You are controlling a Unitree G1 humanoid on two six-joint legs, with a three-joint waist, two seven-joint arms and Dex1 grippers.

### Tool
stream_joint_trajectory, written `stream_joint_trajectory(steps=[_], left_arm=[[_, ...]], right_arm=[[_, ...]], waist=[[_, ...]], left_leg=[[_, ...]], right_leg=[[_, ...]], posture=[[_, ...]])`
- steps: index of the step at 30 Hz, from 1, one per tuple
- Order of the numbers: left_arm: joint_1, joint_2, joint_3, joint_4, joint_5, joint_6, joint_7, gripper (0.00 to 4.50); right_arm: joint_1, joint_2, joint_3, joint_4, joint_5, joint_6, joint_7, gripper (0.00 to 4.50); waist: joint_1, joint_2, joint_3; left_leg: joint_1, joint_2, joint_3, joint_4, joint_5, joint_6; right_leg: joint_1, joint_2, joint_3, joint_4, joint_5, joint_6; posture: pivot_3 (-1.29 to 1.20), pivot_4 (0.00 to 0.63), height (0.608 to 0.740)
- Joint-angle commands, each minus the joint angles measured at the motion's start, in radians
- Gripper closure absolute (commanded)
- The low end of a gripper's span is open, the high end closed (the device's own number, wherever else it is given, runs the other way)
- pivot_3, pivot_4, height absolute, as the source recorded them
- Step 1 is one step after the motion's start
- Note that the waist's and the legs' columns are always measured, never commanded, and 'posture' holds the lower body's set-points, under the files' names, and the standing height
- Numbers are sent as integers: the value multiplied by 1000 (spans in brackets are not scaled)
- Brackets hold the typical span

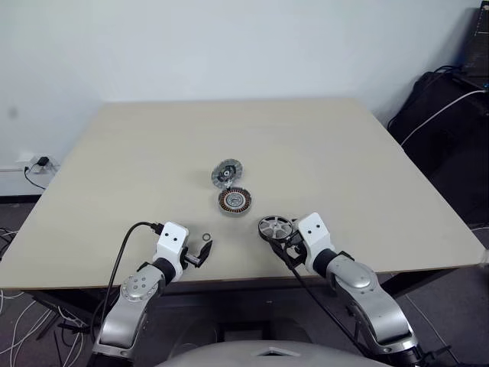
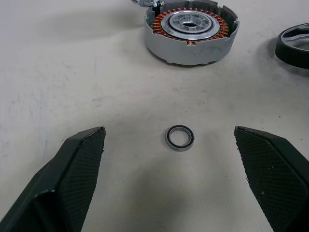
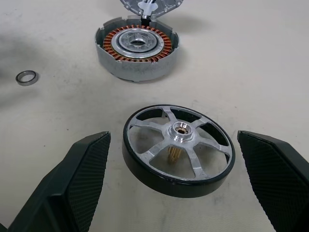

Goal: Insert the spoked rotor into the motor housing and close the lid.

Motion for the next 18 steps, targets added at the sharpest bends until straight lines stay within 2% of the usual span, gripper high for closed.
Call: stream_joint_trajectory(steps=[1,18], left_arm=[[-16,-2,-3,-20,4,-15,1,0],[-24,-3,-4,-8,7,-21,2,0]], right_arm=[[-19,6,-6,-8,-5,-27,-3,22],[-20,14,-7,1,-14,-39,1,22]], waist=[[0,0,0],[0,0,0]], left_leg=[[0,0,0,0,0,0],[0,0,0,0,0,0]], right_leg=[[0,0,0,0,0,0],[0,0,0,0,0,0]], posture=[[0,0,740],[0,0,740]])
